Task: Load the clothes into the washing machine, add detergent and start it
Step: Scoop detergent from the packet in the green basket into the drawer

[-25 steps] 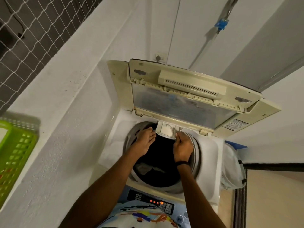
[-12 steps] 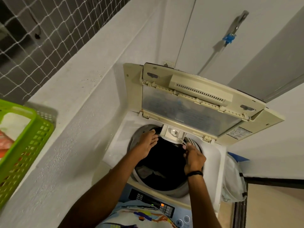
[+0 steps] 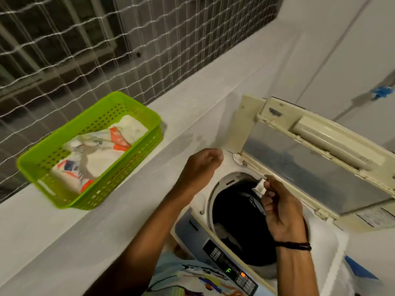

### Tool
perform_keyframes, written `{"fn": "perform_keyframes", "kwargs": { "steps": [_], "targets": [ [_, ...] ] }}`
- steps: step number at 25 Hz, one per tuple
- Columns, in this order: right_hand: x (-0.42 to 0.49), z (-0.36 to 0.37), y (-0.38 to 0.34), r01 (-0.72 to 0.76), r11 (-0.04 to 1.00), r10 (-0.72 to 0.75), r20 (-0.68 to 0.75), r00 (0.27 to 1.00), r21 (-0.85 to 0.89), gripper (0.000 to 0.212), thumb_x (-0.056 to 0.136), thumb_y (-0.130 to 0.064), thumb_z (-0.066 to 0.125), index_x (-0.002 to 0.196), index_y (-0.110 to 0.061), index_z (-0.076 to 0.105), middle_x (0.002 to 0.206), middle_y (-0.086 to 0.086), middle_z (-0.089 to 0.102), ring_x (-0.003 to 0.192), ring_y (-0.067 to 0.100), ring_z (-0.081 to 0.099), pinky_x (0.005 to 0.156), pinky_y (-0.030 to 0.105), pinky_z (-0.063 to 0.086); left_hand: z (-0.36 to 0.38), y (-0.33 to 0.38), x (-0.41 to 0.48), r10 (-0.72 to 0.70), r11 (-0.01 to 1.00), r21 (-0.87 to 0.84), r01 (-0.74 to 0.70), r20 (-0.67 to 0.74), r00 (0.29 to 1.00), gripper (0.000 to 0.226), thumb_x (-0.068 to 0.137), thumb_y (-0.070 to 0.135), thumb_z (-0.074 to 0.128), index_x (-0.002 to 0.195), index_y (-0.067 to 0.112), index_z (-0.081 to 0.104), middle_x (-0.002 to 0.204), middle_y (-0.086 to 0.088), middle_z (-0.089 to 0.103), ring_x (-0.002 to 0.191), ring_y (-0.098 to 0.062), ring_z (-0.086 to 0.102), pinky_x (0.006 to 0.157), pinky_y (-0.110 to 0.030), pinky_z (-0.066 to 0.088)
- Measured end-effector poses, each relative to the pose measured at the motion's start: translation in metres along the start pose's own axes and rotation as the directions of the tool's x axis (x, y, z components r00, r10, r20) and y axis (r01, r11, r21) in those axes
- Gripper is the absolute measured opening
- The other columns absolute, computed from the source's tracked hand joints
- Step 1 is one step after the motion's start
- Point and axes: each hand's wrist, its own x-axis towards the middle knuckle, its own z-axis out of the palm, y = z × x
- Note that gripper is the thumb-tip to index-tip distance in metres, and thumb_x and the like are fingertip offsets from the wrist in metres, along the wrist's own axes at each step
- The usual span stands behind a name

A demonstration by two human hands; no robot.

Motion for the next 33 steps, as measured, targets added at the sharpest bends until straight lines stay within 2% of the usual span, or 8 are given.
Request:
{"fn": "perform_keyframes", "kwargs": {
  "steps": [6, 9, 14, 20, 23, 26, 29, 33],
  "targets": [
    [-0.049, 0.100, 0.010, 0.068, 0.964, 0.037, 0.381, 0.924, -0.257, 0.017, 0.093, -0.009, 0.055, 0.095, -0.010, 0.072, 0.076, 0.001, 0.060, 0.057, 0.004, 0.043, 0.047, 0.014, 0.037, -0.104, 0.067, -0.095, 0.474, 0.877, 0.248, -0.412, -0.303, 0.827, 0.017, 0.092, 0.010, 0.065, 0.108, 0.013, 0.071, 0.102, 0.004, 0.074, 0.089, -0.003, 0.068, 0.082, -0.016, 0.052],
    [-0.069, 0.150, 0.026, 0.246, 0.904, -0.037, 0.508, 0.861, -0.350, 0.016, 0.093, -0.008, 0.059, 0.095, -0.006, 0.074, 0.072, 0.006, 0.066, 0.059, 0.009, 0.045, 0.049, 0.018, 0.039, -0.171, 0.072, -0.116, 0.573, 0.775, 0.550, -0.311, -0.403, 0.713, 0.025, 0.089, 0.023, 0.067, 0.114, 0.025, 0.069, 0.108, 0.009, 0.070, 0.093, -0.006, 0.066, 0.084, -0.021, 0.049],
    [-0.087, 0.208, 0.062, 0.700, 0.572, -0.216, 0.746, 0.631, -0.427, 0.013, 0.089, -0.018, 0.065, 0.087, -0.017, 0.078, 0.071, 0.003, 0.073, 0.054, 0.010, 0.054, 0.059, 0.030, 0.044, -0.260, 0.046, -0.079, 0.419, 0.505, 0.863, -0.018, -0.227, 0.879, 0.040, 0.077, 0.035, 0.073, 0.116, 0.033, 0.068, 0.123, -0.001, 0.067, 0.116, -0.026, 0.061, 0.103, -0.045, 0.046],
    [-0.085, 0.237, 0.102, 0.930, -0.055, -0.193, 0.918, 0.346, -0.362, 0.019, 0.090, -0.025, 0.063, 0.082, -0.013, 0.076, 0.073, 0.008, 0.073, 0.070, 0.025, 0.068, 0.057, 0.031, 0.043, -0.278, 0.038, -0.047, 0.409, 0.651, 0.759, -0.023, -0.325, 0.853, 0.010, 0.085, 0.025, 0.071, 0.094, 0.025, 0.076, 0.072, 0.010, 0.067, 0.077, -0.014, 0.064, 0.075, -0.028, 0.050],
    [-0.078, 0.251, 0.113, 0.939, -0.258, -0.226, 0.959, 0.172, -0.229, 0.018, 0.090, -0.026, 0.063, 0.081, -0.016, 0.075, 0.075, 0.008, 0.072, 0.070, 0.031, 0.066, 0.056, 0.020, 0.028, -0.280, 0.044, -0.044, 0.481, 0.646, 0.758, -0.093, -0.310, 0.820, 0.012, 0.087, 0.029, 0.070, 0.097, 0.025, 0.076, 0.077, 0.007, 0.071, 0.076, -0.014, 0.065, 0.075, -0.033, 0.053],
    [-0.068, 0.269, 0.122, 0.904, -0.391, -0.247, 0.966, 0.078, -0.173, 0.022, 0.086, -0.028, 0.066, 0.070, -0.015, 0.073, 0.065, 0.010, 0.069, 0.060, 0.035, 0.063, 0.050, 0.020, 0.026, -0.281, 0.047, -0.042, 0.498, 0.647, 0.753, -0.119, -0.299, 0.814, 0.017, 0.088, 0.033, 0.069, 0.102, 0.025, 0.076, 0.083, 0.000, 0.074, 0.077, -0.017, 0.067, 0.074, -0.036, 0.054],
    [-0.059, 0.285, 0.137, 0.854, -0.501, -0.127, 0.988, 0.089, -0.141, 0.023, 0.087, -0.032, 0.062, 0.076, -0.016, 0.074, 0.063, 0.012, 0.066, 0.057, 0.039, 0.062, 0.048, 0.025, 0.037, -0.280, 0.051, -0.041, 0.495, 0.657, 0.744, -0.125, -0.300, 0.816, 0.019, 0.086, 0.035, 0.071, 0.101, 0.024, 0.077, 0.081, 0.002, 0.075, 0.075, -0.014, 0.067, 0.074, -0.037, 0.055],
    [-0.064, 0.279, 0.127, 0.871, -0.491, -0.025, 0.999, 0.023, -0.033, 0.018, 0.083, -0.034, 0.063, 0.082, -0.023, 0.078, 0.067, 0.010, 0.070, 0.058, 0.036, 0.064, 0.050, 0.026, 0.046, -0.282, 0.051, -0.042, 0.488, 0.672, 0.729, -0.132, -0.303, 0.818, 0.021, 0.085, 0.035, 0.072, 0.102, 0.024, 0.078, 0.088, 0.003, 0.077, 0.078, -0.009, 0.070, 0.076, -0.036, 0.057]
  ]
}}
